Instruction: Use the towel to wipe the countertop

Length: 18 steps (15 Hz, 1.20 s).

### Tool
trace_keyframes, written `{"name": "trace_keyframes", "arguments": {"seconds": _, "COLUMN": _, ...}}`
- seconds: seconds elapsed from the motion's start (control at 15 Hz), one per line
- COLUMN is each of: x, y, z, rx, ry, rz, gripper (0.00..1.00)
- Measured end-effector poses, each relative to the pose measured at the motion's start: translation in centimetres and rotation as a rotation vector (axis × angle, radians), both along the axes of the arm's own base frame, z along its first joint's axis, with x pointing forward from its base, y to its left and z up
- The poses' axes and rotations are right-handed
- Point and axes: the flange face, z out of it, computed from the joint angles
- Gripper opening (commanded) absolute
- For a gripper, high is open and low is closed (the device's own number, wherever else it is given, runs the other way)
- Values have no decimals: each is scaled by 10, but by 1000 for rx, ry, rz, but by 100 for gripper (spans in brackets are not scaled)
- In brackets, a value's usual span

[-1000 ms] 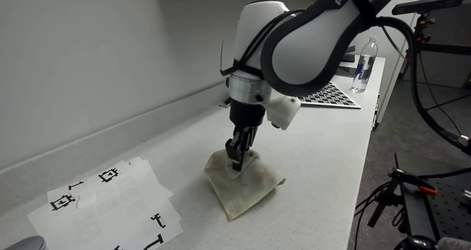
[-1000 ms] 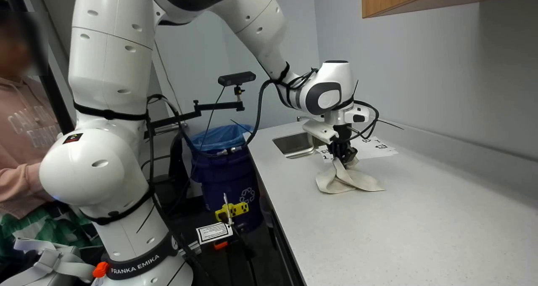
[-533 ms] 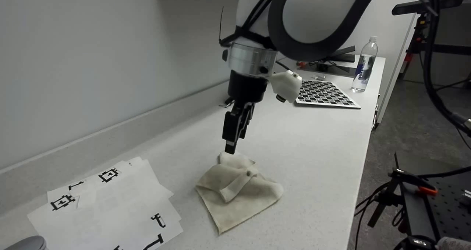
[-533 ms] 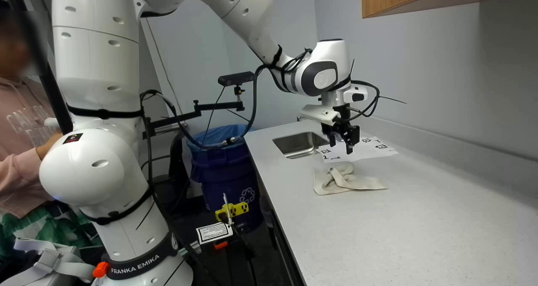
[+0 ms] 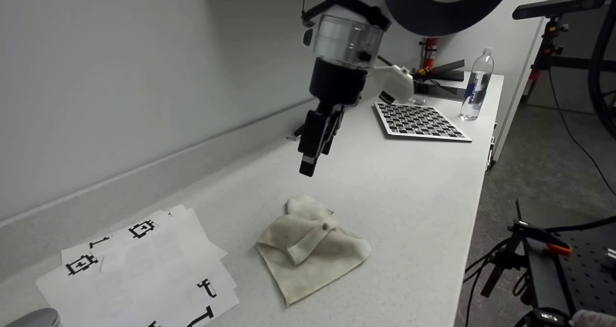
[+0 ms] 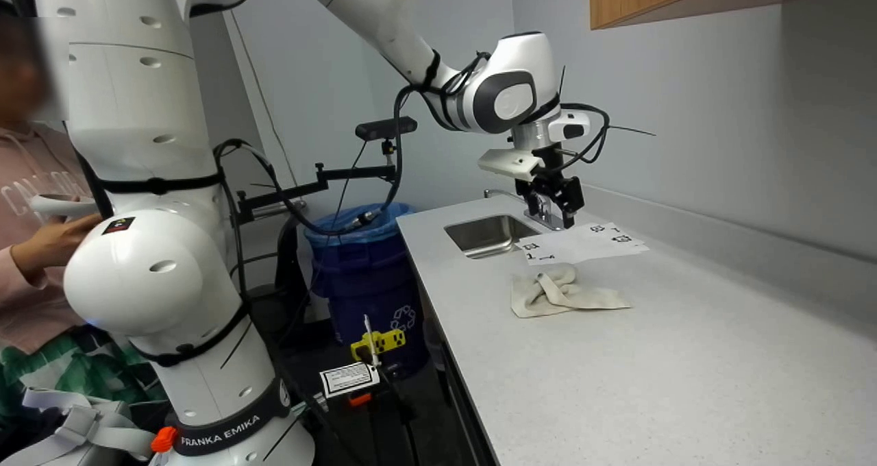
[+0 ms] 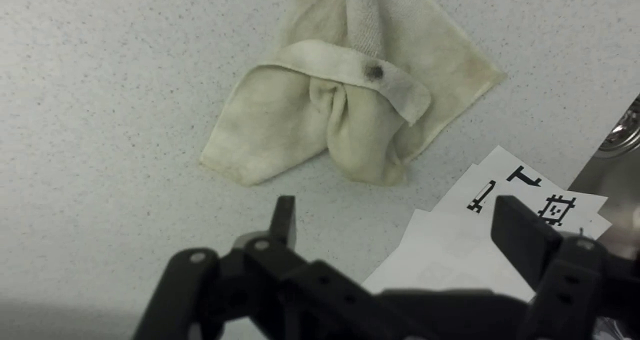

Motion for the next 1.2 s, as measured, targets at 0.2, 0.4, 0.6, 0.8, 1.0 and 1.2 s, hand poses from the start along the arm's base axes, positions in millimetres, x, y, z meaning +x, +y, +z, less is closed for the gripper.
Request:
{"name": "trace_keyframes", "arguments": {"seconds": 0.2, "x": -16, "y": -7, "z": 2, "rx": 15, "ry": 12, "rz": -28, "gripper": 100}}
{"name": "trace_keyframes", "arguments": {"seconds": 0.4, "x": -33, "y": -18, "z": 5, "rx": 28, "ry": 22, "rz": -63, "gripper": 100}}
{"name": "trace_keyframes", "arguments": {"seconds": 0.6, "x": -49, "y": -32, "z": 18, "rx": 27, "ry": 7, "rz": -94, "gripper": 100}}
{"name": "trace_keyframes", "arguments": {"seconds": 0.8, "x": -64, "y": -46, "z": 36, "rx": 23, "ry": -24, "rz": -119, "gripper": 100}}
{"name": "trace_keyframes", "arguments": {"seconds": 1.0, "x": -78, "y": -57, "z": 54, "rx": 6, "ry": -63, "rz": -138, "gripper": 100}}
{"name": "trace_keyframes", "arguments": {"seconds": 1.2, "x": -88, "y": -62, "z": 69, "rx": -1, "ry": -94, "rz": -143, "gripper": 100}}
